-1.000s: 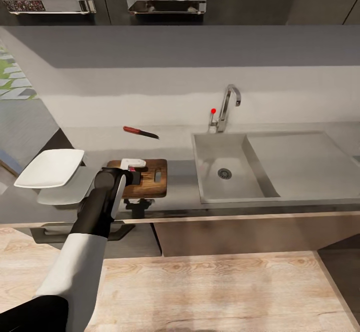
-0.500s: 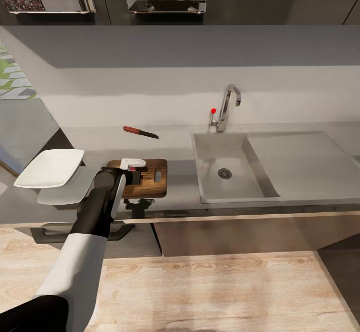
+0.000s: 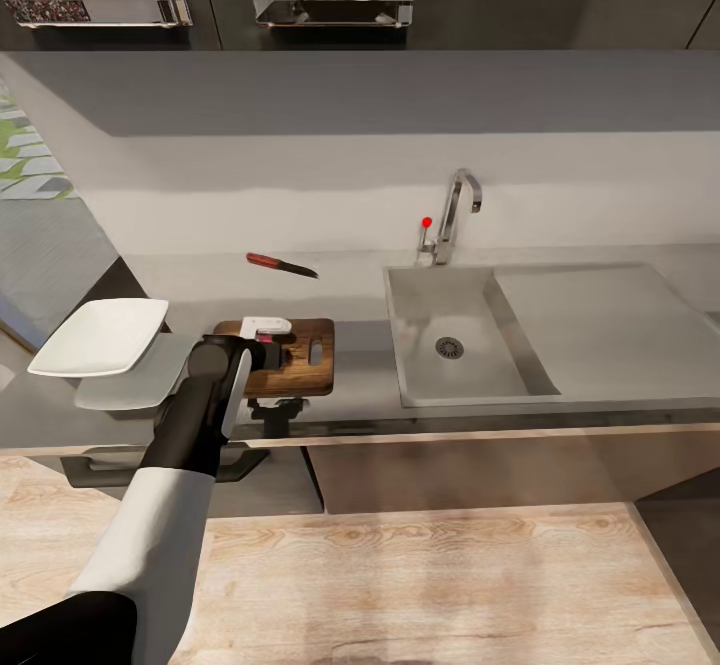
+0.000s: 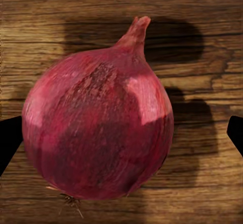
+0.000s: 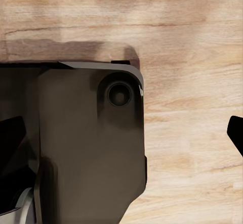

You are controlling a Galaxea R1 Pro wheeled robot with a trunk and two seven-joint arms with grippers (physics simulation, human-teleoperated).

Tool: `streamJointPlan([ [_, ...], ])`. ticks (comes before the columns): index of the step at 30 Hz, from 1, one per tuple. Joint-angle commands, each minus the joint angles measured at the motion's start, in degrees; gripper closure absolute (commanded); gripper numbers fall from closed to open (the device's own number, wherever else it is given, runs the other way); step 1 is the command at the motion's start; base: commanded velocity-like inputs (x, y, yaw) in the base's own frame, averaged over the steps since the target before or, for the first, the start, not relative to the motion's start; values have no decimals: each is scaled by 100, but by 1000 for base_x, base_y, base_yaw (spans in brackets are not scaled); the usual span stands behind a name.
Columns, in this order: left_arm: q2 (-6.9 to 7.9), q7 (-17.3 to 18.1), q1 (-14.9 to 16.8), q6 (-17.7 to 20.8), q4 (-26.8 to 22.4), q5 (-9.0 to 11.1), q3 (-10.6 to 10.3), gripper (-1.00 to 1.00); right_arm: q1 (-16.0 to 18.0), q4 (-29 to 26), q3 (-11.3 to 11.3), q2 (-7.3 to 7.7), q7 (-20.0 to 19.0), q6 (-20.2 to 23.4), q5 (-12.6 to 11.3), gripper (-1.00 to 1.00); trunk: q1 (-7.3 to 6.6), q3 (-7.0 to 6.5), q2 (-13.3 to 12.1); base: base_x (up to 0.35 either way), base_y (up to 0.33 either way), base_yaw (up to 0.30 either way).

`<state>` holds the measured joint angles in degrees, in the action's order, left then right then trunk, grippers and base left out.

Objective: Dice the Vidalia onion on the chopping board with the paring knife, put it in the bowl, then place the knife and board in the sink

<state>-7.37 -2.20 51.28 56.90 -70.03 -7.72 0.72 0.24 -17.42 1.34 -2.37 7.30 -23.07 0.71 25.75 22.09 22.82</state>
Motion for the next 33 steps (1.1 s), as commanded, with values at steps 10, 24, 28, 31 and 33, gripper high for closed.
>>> streamJointPlan([
  [10,-4,-14,5,35,-469,-19,9,-100,2,2,13,0,34,-13,8,-100,3,9,10,0,0,0],
  [24,-10,-25,2,84,-1865,-30,5,-100,2,2,15,0,34,-13,8,-100,3,9,10,0,0,0],
  [28,-10,-25,2,85,-1878,-28,-6,-100,2,2,13,0,34,-13,8,-100,3,9,10,-31,0,0],
  [31,-4,-25,2,85,-1877,-28,-27,-100,2,2,13,0,34,-13,8,-100,3,9,10,-225,0,0],
  [33,-3,-25,-1,85,-1875,-28,-32,-100,2,2,13,0,34,-13,8,-100,3,9,10,-303,0,0],
])
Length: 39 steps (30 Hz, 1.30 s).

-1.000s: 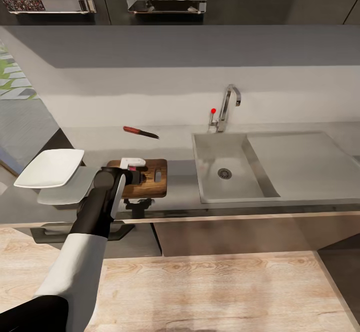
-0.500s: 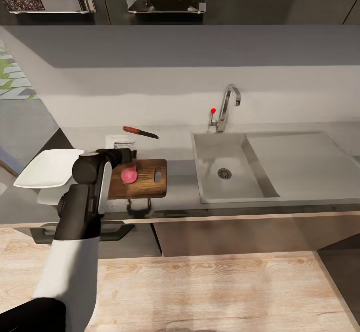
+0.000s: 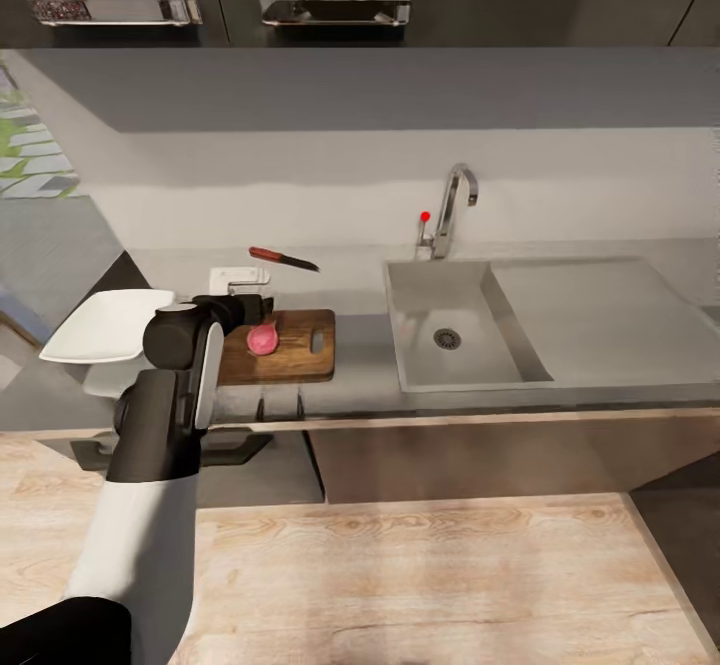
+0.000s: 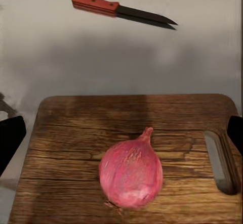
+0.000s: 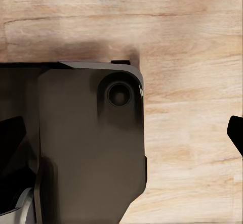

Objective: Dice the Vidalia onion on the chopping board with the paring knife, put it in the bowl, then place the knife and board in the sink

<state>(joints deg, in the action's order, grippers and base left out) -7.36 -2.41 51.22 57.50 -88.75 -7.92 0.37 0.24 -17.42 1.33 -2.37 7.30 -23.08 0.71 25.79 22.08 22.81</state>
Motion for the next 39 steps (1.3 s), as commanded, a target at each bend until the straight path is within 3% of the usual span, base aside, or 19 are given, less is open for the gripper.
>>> streamJointPlan([
  [1,-3,-4,6,25,-3,-7,2,-100,2,2,15,0,34,-13,8,-100,0,9,10,-314,0,0],
  [14,-2,-3,9,25,84,8,-10,-100,2,2,15,0,34,-13,8,-100,0,9,10,-330,0,0],
  [23,-2,3,6,21,412,9,-10,-100,3,2,16,0,34,-13,8,-100,0,9,10,-334,0,0],
  [30,21,22,-21,-17,1049,6,-10,-100,2,3,13,0,34,-13,8,-100,0,9,10,-146,0,0],
  [33,42,36,-46,-77,1569,2,-8,-100,2,2,15,0,34,-13,10,-100,0,9,10,-11,0,0],
  [36,48,36,-61,-370,1885,2,-6,-100,2,2,14,0,34,-13,10,-100,0,9,10,-3,0,0],
  [39,50,25,-73,-940,2457,1,-4,-100,2,2,10,0,34,-13,8,-100,0,9,10,0,0,0],
])
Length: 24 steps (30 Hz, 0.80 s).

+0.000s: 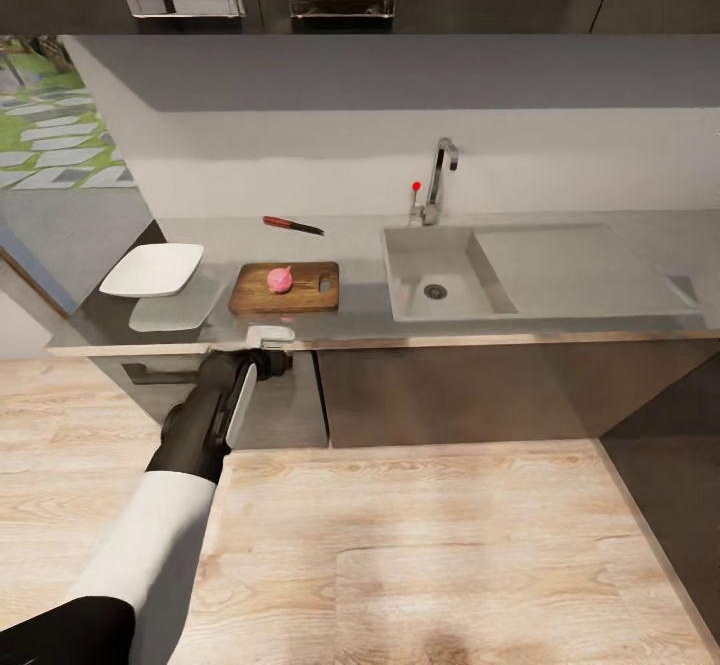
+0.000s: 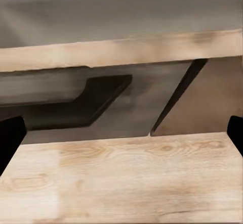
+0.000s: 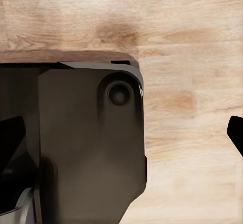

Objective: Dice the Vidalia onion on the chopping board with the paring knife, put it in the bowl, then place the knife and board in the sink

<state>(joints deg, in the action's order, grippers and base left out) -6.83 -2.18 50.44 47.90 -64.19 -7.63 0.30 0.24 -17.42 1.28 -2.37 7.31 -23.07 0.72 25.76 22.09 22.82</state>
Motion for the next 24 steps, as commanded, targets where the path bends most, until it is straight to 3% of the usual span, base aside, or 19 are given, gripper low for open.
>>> streamJointPlan([
  [1,-3,2,4,-38,82,-28,3,-100,2,2,14,0,34,-13,8,-100,3,9,10,0,0,0],
  [5,-3,6,1,-363,714,-28,5,-100,2,2,13,0,34,-13,7,-100,3,9,10,0,0,0],
  [8,5,2,1,-1550,2090,-27,18,-100,2,2,13,3,34,-13,9,-100,3,9,10,0,0,0],
  [12,6,-12,1,-2614,3284,-28,22,-100,2,2,11,7,34,-13,10,-100,3,9,10,0,0,0],
  [18,6,-24,1,-3888,5024,-25,29,-100,2,2,5,10,34,-13,17,-100,3,9,10,0,0,0],
  [22,17,-27,1,-4480,6269,23,35,-100,2,-34,-2,35,34,-13,23,-100,3,9,10,0,0,0],
  [24,47,-25,-9,-4603,6546,147,35,-100,2,-46,-4,75,34,-16,24,-100,3,9,10,0,0,0],
])
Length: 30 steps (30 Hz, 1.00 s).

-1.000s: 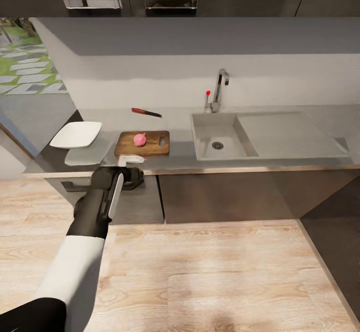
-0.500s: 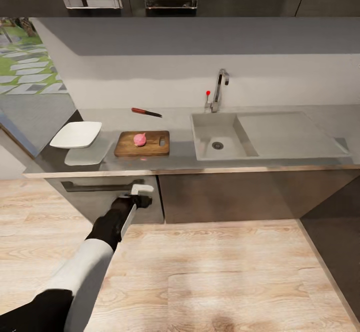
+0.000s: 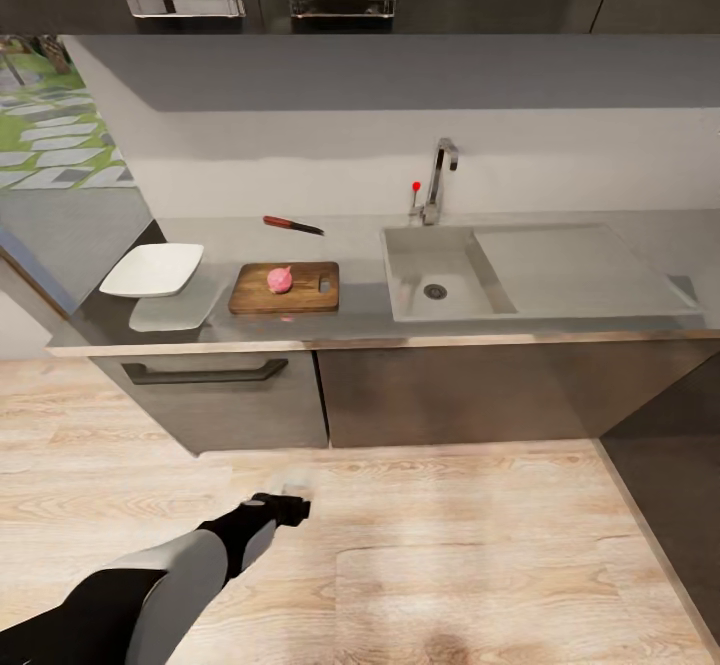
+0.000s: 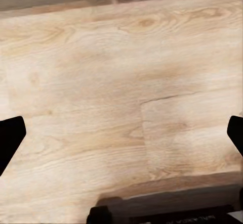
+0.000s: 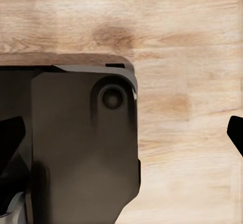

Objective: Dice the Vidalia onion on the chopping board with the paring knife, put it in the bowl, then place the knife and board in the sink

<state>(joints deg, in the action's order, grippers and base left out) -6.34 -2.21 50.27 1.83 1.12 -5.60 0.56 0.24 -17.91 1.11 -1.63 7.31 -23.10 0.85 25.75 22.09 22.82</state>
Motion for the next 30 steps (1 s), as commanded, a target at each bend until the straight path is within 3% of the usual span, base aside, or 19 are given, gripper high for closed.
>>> streamJointPlan([
  [1,10,-22,-6,-23,74,2,8,-100,2,0,13,13,33,-14,10,-100,3,8,10,0,0,0],
  [4,72,-13,-173,-106,239,344,9,-100,2,-7,15,55,33,-17,11,-100,3,8,10,0,0,0],
  [6,208,-9,-465,-256,298,591,7,-100,2,-18,16,74,33,-18,11,-100,3,8,10,0,0,0],
  [11,319,-15,-984,-362,324,681,13,-100,3,-77,8,98,33,-19,11,-100,3,8,10,0,0,0],
  [15,364,-16,-1213,-509,326,682,8,-100,3,-182,5,100,39,-19,11,-100,3,8,10,0,0,0],
  [16,370,-18,-1273,-811,328,683,7,-100,3,-251,4,101,40,-19,11,-100,3,8,10,0,0,0],
  [17,373,-38,-1446,-2069,334,683,6,-100,3,-499,2,97,47,-6,11,-100,3,8,10,0,0,0],
  [18,372,-43,-1497,-2486,335,683,6,-100,3,-596,0,94,52,4,9,-100,3,8,10,0,0,0],
  [20,370,-44,-1553,-2858,340,683,6,-100,4,-729,-3,89,60,19,9,-100,3,8,10,0,0,0],
  [26,374,-39,-1685,-3492,344,683,6,-100,3,-1245,-5,77,79,176,11,-100,3,8,10,0,0,0],
  [29,378,-45,-1790,-4103,345,683,6,-100,2,-1668,-5,76,84,573,11,-100,3,8,10,0,0,0],
  [30,379,-49,-1918,-4590,350,683,6,-100,2,-2136,-5,75,84,1044,10,-100,3,8,10,0,0,0],
])
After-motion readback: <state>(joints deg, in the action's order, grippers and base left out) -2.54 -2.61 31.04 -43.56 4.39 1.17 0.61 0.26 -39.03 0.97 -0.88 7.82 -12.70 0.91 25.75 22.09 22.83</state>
